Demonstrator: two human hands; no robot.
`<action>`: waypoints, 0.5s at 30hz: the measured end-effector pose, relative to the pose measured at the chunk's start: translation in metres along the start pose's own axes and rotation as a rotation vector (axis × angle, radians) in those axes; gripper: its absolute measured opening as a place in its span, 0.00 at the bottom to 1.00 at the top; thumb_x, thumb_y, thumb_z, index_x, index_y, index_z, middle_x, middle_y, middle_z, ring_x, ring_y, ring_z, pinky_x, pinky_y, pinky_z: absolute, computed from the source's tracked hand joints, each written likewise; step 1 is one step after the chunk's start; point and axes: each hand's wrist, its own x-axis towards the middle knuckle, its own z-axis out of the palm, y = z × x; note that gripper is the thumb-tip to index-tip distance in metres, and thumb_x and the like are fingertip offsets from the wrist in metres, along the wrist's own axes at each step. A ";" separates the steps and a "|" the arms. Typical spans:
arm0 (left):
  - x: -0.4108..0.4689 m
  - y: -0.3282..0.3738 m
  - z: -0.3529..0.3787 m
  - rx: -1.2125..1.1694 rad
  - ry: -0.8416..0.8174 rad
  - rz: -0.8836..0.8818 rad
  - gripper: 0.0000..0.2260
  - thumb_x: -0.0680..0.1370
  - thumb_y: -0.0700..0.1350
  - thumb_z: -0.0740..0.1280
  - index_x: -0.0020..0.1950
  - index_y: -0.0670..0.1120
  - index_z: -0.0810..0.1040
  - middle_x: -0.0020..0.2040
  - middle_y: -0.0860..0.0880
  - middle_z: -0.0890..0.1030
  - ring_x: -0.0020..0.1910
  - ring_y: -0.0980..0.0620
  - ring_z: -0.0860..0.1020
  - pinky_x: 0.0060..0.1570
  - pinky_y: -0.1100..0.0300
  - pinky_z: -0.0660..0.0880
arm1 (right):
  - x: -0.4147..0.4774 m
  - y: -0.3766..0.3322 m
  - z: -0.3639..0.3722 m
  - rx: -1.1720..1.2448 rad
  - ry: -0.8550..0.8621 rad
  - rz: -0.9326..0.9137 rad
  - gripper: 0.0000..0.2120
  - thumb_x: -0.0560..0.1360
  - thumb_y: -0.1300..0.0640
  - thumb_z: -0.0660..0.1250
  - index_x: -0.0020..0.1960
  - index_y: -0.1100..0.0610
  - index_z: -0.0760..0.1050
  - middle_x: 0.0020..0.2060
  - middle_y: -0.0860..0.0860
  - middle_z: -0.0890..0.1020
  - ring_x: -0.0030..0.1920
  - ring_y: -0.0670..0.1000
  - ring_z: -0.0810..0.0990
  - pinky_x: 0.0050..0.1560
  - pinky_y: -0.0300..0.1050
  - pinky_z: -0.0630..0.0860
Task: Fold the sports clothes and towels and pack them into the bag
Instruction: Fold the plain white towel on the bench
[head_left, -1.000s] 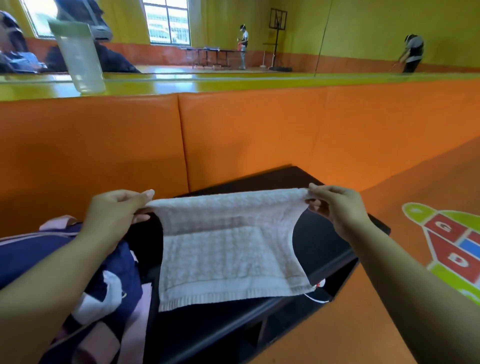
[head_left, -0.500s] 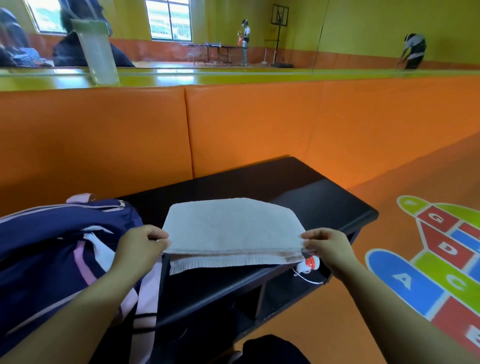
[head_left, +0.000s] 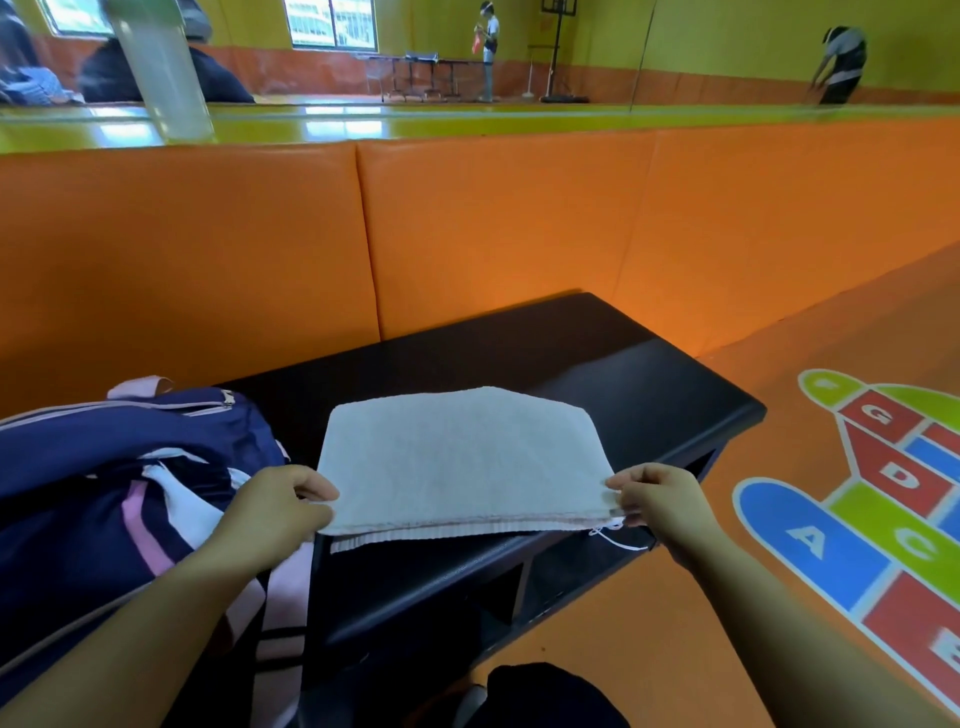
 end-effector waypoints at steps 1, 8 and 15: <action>0.002 -0.001 -0.001 -0.011 -0.028 -0.020 0.08 0.70 0.33 0.69 0.43 0.45 0.80 0.38 0.46 0.81 0.30 0.49 0.78 0.33 0.60 0.74 | 0.000 0.001 0.001 -0.036 -0.012 -0.007 0.08 0.73 0.68 0.62 0.40 0.63 0.79 0.38 0.57 0.81 0.35 0.55 0.78 0.35 0.44 0.78; 0.024 0.006 0.014 0.182 -0.047 0.007 0.03 0.73 0.44 0.69 0.41 0.46 0.77 0.42 0.48 0.77 0.37 0.52 0.75 0.36 0.60 0.69 | 0.019 -0.007 0.006 -0.373 -0.040 -0.034 0.05 0.71 0.60 0.66 0.41 0.53 0.79 0.38 0.49 0.82 0.37 0.50 0.80 0.41 0.47 0.80; 0.083 0.030 0.009 0.211 0.124 0.080 0.14 0.79 0.50 0.63 0.61 0.45 0.72 0.59 0.43 0.70 0.44 0.51 0.73 0.44 0.58 0.68 | 0.064 -0.042 0.013 -0.408 0.016 -0.169 0.13 0.75 0.55 0.66 0.59 0.53 0.75 0.54 0.49 0.80 0.53 0.52 0.77 0.51 0.45 0.72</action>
